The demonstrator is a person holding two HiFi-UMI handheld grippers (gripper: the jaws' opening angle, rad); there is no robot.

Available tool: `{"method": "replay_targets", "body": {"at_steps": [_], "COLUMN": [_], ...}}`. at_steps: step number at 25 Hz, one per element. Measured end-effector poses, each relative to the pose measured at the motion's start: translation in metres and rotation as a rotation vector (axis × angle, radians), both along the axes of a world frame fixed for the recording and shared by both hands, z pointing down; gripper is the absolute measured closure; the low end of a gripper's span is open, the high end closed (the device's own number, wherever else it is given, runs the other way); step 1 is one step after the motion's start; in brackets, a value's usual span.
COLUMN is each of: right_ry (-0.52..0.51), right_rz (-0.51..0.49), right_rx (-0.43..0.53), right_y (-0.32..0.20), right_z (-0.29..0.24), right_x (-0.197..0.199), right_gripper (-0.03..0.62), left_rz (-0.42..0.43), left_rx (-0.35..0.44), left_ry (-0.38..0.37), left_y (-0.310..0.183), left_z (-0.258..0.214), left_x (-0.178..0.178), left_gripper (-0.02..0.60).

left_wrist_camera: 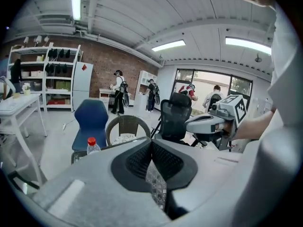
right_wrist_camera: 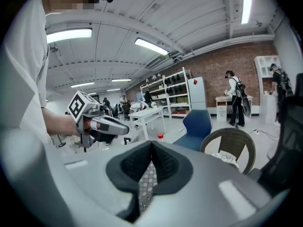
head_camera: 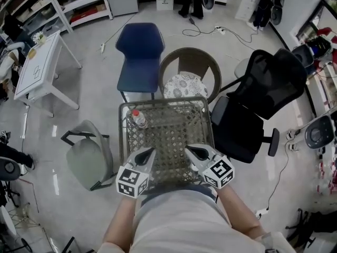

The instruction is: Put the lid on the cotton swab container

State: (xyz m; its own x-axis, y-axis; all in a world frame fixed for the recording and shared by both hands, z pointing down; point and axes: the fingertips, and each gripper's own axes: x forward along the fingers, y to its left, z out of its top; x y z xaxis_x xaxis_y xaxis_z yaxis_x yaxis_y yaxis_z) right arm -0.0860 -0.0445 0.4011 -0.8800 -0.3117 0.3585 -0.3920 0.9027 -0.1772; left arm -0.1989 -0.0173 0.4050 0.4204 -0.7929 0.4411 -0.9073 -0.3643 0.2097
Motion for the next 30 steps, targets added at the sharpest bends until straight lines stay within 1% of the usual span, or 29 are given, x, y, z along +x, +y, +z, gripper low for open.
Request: {"method": "replay_targets", "body": {"at_steps": [9,14,17,22,30], "right_ry": [-0.083,-0.111,-0.123,-0.145,-0.146], "right_rz": [0.032,0.06,0.076,0.086,0.14], "right_rx": [0.13,0.178,0.197,0.216,0.287], "right_y": [-0.008,-0.011,-0.012,-0.008,-0.012], "right_z": [-0.079,-0.109,-0.121,-0.137,-0.144], "right_x": [-0.008,-0.002,0.001,0.001,0.014], "right_gripper": [0.591,0.591,0.591,0.591,0.591], "left_rz": [0.0,-0.002,-0.007,-0.022,-0.025], "left_rx": [0.209,0.295,0.324,0.351,0.366], "left_ry": [0.018,0.031,0.033,0.042,0.041], "left_y": [-0.014,-0.018,-0.019,-0.017,-0.015], "left_z": [-0.08,-0.116,-0.126,-0.138,-0.135], "left_x": [-0.016,-0.019,-0.02,-0.023,-0.016], "left_gripper": [0.573,0.572,0.572,0.572,0.572]}}
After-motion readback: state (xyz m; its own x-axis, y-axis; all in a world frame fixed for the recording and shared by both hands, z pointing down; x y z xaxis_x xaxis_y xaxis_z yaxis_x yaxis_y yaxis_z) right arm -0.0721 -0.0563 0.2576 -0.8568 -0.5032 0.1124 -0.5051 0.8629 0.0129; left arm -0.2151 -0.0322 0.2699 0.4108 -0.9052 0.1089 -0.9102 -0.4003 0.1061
